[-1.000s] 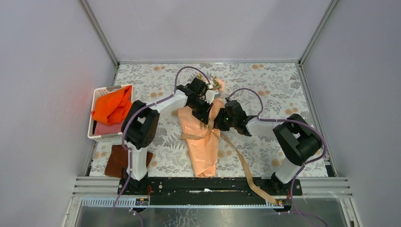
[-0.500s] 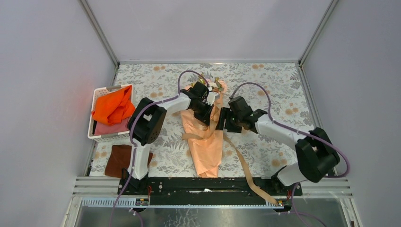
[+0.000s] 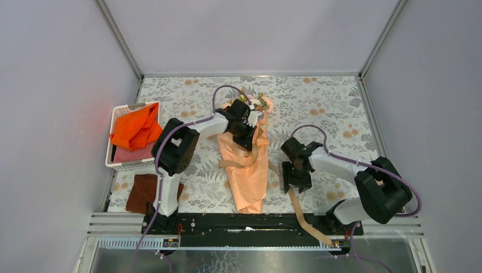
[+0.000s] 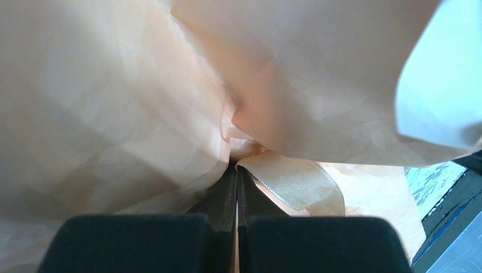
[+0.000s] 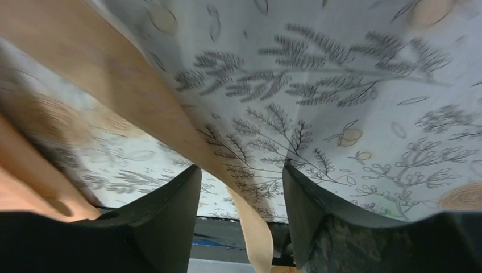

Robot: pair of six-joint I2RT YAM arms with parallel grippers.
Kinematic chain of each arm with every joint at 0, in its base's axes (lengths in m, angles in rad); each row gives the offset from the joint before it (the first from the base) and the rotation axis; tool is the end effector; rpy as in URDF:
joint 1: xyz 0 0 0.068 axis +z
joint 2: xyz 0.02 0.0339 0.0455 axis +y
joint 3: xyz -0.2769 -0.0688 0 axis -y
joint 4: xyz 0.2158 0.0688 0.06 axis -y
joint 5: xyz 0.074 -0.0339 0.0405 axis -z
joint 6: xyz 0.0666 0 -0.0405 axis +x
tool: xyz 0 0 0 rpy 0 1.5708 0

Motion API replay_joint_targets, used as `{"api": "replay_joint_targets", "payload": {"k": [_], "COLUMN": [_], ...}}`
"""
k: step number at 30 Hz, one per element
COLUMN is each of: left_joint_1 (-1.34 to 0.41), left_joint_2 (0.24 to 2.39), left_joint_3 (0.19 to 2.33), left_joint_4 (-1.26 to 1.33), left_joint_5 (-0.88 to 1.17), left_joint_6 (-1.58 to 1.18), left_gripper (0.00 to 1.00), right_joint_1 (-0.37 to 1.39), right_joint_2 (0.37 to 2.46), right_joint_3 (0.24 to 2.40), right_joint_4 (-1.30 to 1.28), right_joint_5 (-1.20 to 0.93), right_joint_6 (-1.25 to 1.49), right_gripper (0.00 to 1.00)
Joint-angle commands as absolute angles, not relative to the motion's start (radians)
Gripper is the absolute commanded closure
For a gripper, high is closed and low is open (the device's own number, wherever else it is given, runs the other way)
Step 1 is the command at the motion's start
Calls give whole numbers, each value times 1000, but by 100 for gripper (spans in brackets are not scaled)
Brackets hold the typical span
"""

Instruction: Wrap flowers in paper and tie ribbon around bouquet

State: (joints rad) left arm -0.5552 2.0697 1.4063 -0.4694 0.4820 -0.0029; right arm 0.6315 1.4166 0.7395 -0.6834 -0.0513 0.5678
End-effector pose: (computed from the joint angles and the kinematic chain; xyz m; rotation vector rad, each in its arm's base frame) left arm 0.3371 -0.2455 0.1506 0.8915 2.5960 -0.8156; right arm 0.1696 0.1283 0.1613 -0.1032 2.9855 0.2412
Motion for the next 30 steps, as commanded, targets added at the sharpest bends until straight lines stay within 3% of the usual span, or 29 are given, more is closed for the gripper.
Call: {"api": "replay_joint_targets", "payload": {"k": [1,2,5,6,13,18,23,30], "left_joint_1": [-555,-555,-555,-555,-555,-554,-540,-510], "left_joint_2": [2068,2067,2064,2063,2057,2052,2048,2026], "left_joint_3": [1376,1376,1376,1376,1384,1397,1427,1451], "left_joint_4": [-443,-444,-445,-446,-452,-459,-469,-502], "left_joint_5": [419,412,408,409,386,387,401,437], "left_joint_6": [15,16,20,20,25,26,29,52], "left_gripper": [100,100,100,100,100,100,100,100], "right_joint_1": [664,669,670,670,664,665,698,795], "right_joint_2": [1433,1438,1436,1421,1233,1198,1225,1438], "right_joint_3": [687,675,668,683,1065,1239,1094,912], "right_joint_4": [-663,-652,-629,-637,-710,-563,-153,317], "right_joint_5": [-144,-140,-100,-70,172,-174,-575,-579], "right_joint_6": [564,568,560,556,471,390,537,733], "right_gripper": [44,52,90,99,100,100,100,100]}}
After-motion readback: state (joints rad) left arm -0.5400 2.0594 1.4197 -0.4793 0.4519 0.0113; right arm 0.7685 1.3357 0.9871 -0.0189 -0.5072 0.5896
